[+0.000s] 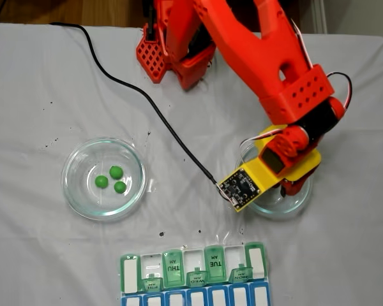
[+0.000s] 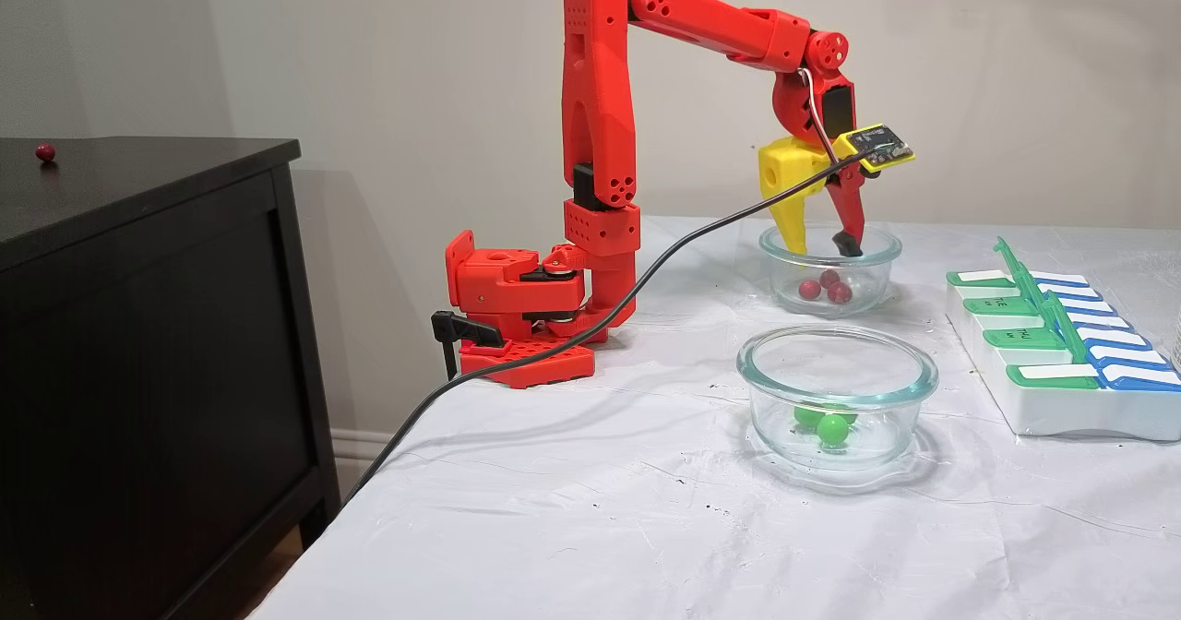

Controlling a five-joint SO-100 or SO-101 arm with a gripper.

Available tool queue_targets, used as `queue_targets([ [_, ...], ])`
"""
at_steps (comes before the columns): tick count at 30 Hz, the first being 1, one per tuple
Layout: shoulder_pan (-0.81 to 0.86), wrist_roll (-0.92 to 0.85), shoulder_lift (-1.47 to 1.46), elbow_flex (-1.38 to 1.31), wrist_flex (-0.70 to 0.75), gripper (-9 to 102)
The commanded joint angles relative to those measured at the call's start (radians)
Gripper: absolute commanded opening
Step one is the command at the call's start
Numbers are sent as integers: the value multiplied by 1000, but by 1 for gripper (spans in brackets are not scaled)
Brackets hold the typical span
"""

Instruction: Sort medicines into box.

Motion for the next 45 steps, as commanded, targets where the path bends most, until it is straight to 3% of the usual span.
queue_targets([
  [1,-12,5,14,-2,-15,29],
  [15,-26,21,-29,25,-83,27],
  [45,-20,37,-40,5,-81,26],
])
